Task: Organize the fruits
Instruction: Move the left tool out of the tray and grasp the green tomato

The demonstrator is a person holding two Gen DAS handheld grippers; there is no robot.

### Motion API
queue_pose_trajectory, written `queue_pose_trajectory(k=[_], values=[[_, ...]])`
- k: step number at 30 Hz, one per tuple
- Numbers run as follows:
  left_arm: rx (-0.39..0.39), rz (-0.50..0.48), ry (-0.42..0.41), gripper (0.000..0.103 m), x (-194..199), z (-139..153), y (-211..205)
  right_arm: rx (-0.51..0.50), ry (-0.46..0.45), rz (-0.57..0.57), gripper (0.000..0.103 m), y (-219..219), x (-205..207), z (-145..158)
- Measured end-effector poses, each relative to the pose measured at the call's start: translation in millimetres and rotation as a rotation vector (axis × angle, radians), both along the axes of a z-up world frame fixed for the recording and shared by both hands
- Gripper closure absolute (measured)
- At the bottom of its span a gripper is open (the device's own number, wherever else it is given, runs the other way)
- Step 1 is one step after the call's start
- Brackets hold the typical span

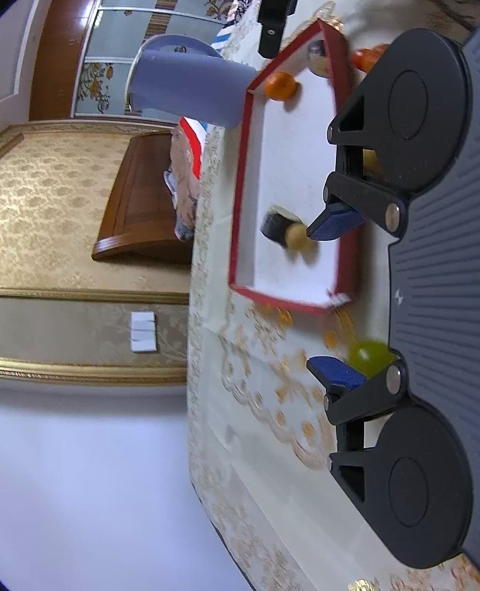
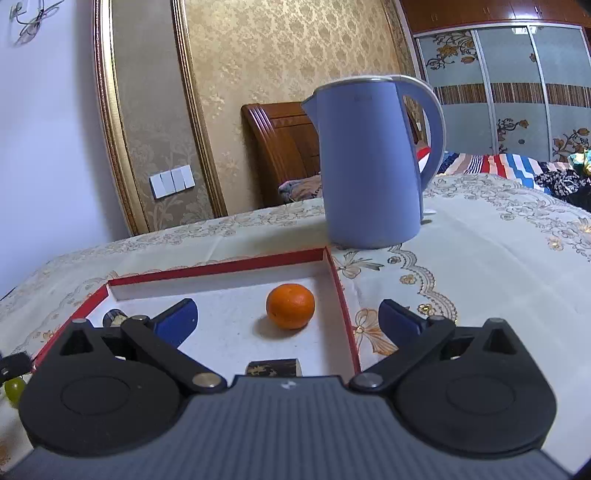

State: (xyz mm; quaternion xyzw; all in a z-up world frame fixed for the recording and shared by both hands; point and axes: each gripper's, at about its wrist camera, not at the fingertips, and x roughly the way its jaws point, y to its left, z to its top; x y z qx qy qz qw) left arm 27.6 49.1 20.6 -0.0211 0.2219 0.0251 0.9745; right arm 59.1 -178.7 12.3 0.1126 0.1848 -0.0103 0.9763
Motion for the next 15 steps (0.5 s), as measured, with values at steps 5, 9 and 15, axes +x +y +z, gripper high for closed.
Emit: queue_pose_trajectory(k=[5,9,15], values=[[-0.025,0.069,0.029,0.034,-14.8,-8.7,29.9,-0.012,0.004,0.006,0.0,2.9,-1.3,-0.9],[-0.067,0.089,0.089,0.034,-9.3,-17.3,44.0,-0.015,0.002,0.012,0.0,4.1,-2.6,-1.1],[-0.05,0.074,0.111,0.034,1.3,-20.1,40.6,-0.004,0.012,0.002,0.0,2.2,-1.5,-2.4]])
